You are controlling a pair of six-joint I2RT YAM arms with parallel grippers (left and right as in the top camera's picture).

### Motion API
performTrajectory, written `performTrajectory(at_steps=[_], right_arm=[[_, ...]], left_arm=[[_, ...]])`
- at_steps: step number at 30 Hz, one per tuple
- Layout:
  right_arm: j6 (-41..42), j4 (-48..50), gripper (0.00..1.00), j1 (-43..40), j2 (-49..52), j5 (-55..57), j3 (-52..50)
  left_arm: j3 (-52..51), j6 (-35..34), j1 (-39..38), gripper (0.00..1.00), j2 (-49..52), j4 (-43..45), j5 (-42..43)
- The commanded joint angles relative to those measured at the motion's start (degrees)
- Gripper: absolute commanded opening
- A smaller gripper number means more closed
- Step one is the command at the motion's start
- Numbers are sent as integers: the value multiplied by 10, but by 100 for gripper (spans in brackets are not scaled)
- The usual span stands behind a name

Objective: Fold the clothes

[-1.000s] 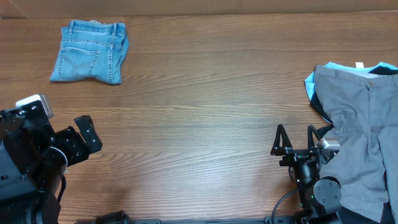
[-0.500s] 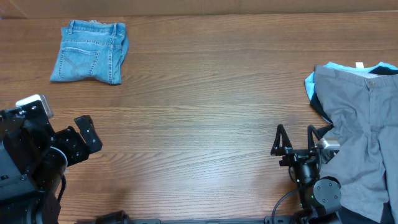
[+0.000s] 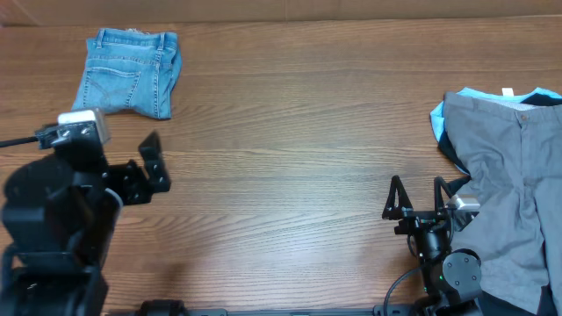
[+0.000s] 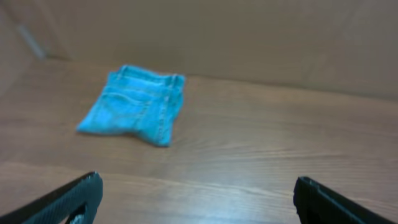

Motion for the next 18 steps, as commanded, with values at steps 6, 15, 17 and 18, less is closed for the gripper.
performTrajectory(at_steps=[6,15,17,18], right_arm=[[2,4,100,-2,-5,1,-6],[2,4,100,-2,-5,1,-6],[2,4,100,-2,-5,1,-6],[2,4,100,-2,-5,1,-6]], left_arm=[[-287,7,-6,100,-151,221,93],[-508,11,3,100,-395,258,68],[-547,11,3,100,-449,259,56],[-569,11,3,100,-478,262,48]])
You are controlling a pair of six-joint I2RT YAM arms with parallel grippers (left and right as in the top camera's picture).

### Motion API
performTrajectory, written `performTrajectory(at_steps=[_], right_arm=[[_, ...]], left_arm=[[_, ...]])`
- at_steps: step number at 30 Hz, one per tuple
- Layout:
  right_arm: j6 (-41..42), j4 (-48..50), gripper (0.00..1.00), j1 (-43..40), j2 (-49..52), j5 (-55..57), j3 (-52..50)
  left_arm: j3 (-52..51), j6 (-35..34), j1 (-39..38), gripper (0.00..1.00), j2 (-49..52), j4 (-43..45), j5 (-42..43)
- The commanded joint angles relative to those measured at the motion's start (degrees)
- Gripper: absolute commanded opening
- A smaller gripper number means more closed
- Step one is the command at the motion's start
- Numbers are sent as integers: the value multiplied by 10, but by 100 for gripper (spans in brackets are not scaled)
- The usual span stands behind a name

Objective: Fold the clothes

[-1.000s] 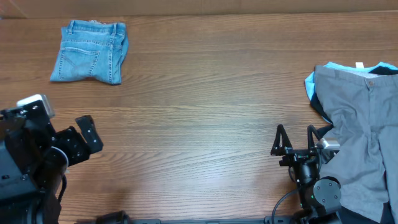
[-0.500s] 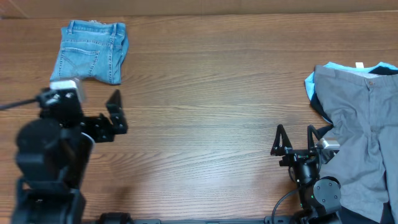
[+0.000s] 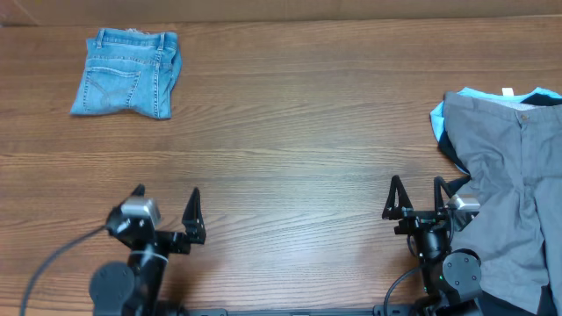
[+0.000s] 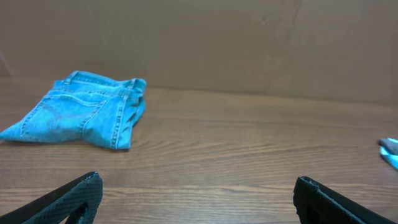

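Folded blue jeans [image 3: 127, 73] lie at the table's far left; the left wrist view shows the jeans [image 4: 81, 117] well ahead of the fingers. A pile with grey trousers [image 3: 514, 189] over a light blue garment [image 3: 474, 95] lies at the right edge. My left gripper [image 3: 165, 204] stands open and empty near the front edge at the left. At the front right my right gripper [image 3: 414, 197] stands open beside the grey trousers, holding nothing.
Bare wooden table [image 3: 299, 149] runs between the jeans and the pile. A brown cardboard wall [image 4: 205, 43] rises behind the table's far edge. A cable [image 3: 53, 263] trails from the left arm at the front left.
My left arm has drawn back from a raised pose near the jeans to a low pose at the front edge, its gripper still open. The right arm and the clothes stayed put.
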Motion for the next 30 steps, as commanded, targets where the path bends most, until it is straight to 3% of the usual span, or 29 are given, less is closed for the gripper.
performTrajectory(at_steps=[1,11,30], right_arm=[[0,4,100,-2,-5,1,-6],[0,4,100,-2,-5,1,-6],[0,4,100,-2,-5,1,-6]], left_arm=[[-63,11,5,100,-62,18,-30],[-228,-9,8,100,-62,211,-26],[-231,-9,12,100,-62,216,-26]])
